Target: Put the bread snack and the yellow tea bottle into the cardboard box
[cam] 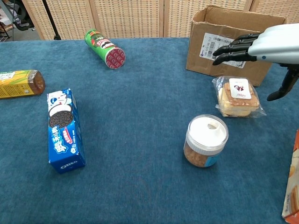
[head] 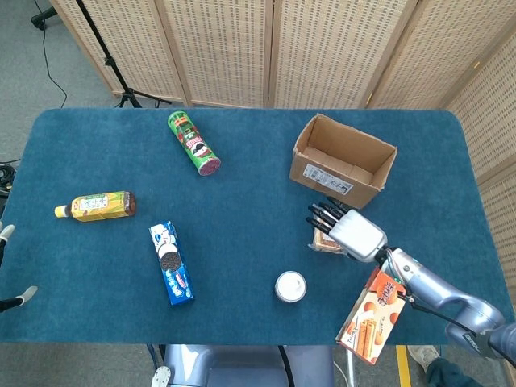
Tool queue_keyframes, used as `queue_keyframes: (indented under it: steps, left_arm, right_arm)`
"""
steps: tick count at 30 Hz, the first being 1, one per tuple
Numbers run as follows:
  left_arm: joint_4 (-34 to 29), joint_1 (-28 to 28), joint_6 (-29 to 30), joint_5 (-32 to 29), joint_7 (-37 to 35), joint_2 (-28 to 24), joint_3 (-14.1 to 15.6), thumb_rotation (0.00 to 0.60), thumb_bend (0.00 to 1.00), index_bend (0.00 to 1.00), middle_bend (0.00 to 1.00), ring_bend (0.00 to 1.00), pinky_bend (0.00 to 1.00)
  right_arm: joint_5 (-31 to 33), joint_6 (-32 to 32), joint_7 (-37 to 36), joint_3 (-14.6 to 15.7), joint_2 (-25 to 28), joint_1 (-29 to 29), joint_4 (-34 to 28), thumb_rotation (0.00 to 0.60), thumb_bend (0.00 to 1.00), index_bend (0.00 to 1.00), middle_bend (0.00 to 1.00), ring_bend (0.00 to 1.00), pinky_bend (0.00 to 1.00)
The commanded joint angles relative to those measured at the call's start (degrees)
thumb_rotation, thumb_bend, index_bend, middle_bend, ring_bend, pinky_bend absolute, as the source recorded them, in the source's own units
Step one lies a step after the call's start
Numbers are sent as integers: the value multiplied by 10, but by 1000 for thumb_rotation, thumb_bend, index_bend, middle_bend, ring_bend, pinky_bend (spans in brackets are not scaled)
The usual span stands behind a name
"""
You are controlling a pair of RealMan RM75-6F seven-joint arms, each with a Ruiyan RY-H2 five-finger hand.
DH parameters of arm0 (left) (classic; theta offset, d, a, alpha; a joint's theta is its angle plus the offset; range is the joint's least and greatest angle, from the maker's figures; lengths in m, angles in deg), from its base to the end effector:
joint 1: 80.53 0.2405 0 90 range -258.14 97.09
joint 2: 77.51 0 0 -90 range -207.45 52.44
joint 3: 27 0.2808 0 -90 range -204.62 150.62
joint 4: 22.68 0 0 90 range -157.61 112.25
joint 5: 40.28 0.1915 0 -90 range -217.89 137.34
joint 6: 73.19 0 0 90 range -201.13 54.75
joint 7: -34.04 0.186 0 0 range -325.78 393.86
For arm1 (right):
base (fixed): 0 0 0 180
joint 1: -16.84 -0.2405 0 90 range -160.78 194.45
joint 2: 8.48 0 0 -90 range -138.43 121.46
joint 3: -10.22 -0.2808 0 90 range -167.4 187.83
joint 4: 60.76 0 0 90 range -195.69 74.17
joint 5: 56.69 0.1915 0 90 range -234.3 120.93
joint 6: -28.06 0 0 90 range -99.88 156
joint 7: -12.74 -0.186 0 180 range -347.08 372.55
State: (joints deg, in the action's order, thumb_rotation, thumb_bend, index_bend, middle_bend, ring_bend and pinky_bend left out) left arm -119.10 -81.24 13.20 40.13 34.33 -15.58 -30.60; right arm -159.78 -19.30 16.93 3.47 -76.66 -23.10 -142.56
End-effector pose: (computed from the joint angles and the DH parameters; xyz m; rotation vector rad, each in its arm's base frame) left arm -0.3434 0.1998 0.2057 -1.2343 -0.9774 -0.8470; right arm -0.1870 -0.3780 0.0711 2.2673 -0.3637 0.7135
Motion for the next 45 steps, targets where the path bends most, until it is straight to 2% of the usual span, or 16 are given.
queue_keyframes:
  steps: [1,5,13,15,18,20,23,26,30,32,36,39,45]
  left_arm:
    - [-1,-3,-8,-8,-1,-1,-3,600,0,0,0,0,0]
    - [-1,-4,-9,-12,-4,-3,-5,600,0,0,0,0,0]
    - [1,-10,-24,-20,-3,-2,-5,600,0,0,0,0,0]
    - [1,-11,-26,-22,-3,-2,-6,600,0,0,0,0,0]
    - [1,-12,-29,-24,-1,-1,-6,600,0,0,0,0,0]
    - [1,-13,-31,-25,-2,-1,-6,600,0,0,0,0,0]
    - [0,-13,-30,-24,-1,-1,-5,600,0,0,0,0,0]
    - [0,-12,-28,-23,0,-1,-4,600,0,0,0,0,0]
    - [0,-11,-26,-24,5,0,-4,600,0,0,0,0,0]
    - [-1,-12,-31,-26,6,0,-3,600,0,0,0,0,0]
    - [-2,-13,-33,-26,6,-1,-2,600,0,0,0,0,0]
    - [-3,-14,-36,-25,6,-1,-1,600,0,0,0,0,0]
    - [-4,-16,-36,-23,13,0,0,600,0,0,0,0,0]
  right_arm:
    - [17,24,25,4,-23,-16,27,600,0,12,0,0,0]
    - [29,52,44,15,-39,-28,50,600,0,12,0,0,0]
    - [35,65,69,34,-66,-41,88,600,0,16,0,0,0]
    - [35,63,67,39,-77,-43,101,600,0,66,10,0,0]
    - [31,48,57,45,-92,-45,121,600,23,253,146,69,52]
    - [19,23,37,52,-106,-45,141,600,140,390,286,183,159]
    - [6,-7,-4,66,-121,-45,168,600,403,532,451,312,266]
    - [-7,-36,-31,76,-130,-44,189,600,569,595,540,385,296]
    - [-23,-98,-69,83,-128,-36,199,600,656,607,569,402,296]
    - [-36,-179,-82,71,-82,-25,150,600,668,613,578,407,296]
    - [-32,-222,-78,55,-24,-19,81,600,672,625,594,422,296]
    - [-20,-239,-73,37,11,-19,40,600,672,625,597,428,296]
    - [55,-231,-56,-29,61,-32,-14,600,672,625,597,430,296]
